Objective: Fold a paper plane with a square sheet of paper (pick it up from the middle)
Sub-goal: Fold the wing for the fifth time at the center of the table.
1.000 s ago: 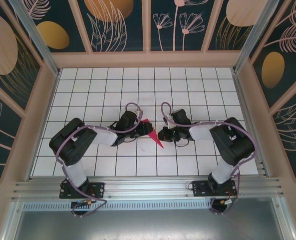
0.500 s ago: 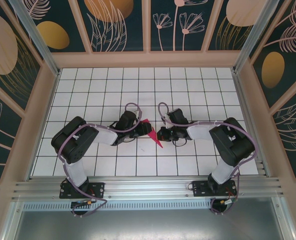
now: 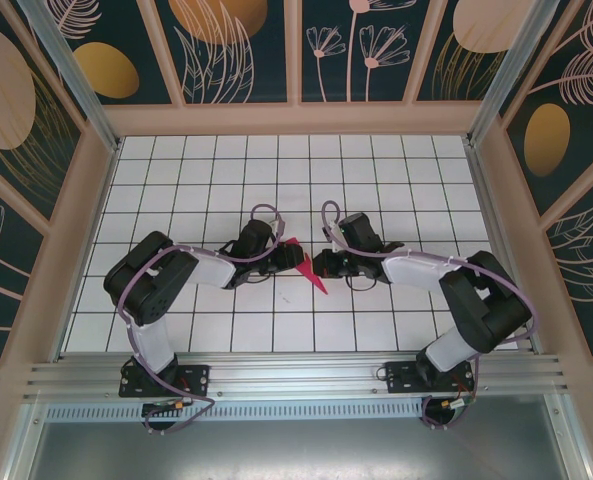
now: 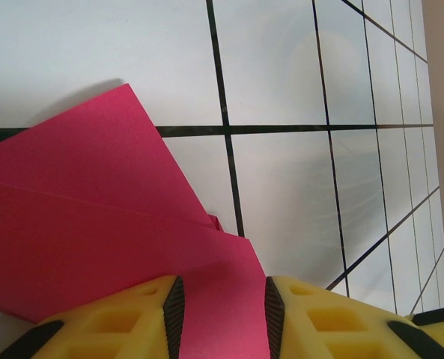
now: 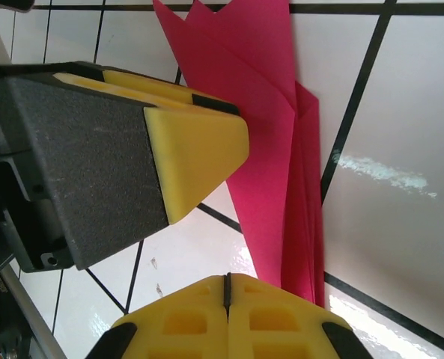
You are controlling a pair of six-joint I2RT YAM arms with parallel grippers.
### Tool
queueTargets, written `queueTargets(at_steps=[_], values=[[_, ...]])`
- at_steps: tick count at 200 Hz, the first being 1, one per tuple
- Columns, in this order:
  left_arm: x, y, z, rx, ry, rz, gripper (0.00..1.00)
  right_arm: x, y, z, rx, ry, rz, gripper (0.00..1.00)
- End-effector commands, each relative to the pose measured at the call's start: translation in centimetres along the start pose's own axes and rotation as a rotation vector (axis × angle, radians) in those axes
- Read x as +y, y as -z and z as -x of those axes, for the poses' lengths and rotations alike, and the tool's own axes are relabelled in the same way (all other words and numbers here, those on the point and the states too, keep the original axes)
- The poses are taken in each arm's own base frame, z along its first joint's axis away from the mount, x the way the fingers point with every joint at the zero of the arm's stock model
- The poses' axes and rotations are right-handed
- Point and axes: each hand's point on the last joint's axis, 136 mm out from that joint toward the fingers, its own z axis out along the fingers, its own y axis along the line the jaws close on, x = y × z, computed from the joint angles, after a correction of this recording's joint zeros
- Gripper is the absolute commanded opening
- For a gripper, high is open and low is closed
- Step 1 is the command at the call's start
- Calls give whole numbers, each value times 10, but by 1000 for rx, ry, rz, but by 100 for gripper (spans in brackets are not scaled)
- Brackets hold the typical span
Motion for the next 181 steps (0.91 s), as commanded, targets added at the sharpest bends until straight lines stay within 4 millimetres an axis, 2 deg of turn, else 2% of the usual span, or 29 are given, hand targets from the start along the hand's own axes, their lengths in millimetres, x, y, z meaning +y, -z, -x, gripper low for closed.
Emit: queueTargets(at_steps=[1,13,41,72,108,139,181], values=[[16,-10,-4,19,3,48,37,7,-6,-7,34,8,55,3],[16,-10,-4,18,2,48,37,11,-11,-10,57,2,92,3],[15,-10,-3,21,1,46,37,-1,-26,-16,89,-28,86,3],[15,-9,-2,18,-11,52,37,-37,-35,-29,126,-75,-41,1],[22,-1,12,-6,-44,78,38,-70,-37,-62,222,-111,-148,0],[23,1,27,-25,-90,81,38,-74,-39,-75,263,-114,-143,0],[25,6,42,-59,-122,58,39,-75,-40,-78,278,-115,-135,0]])
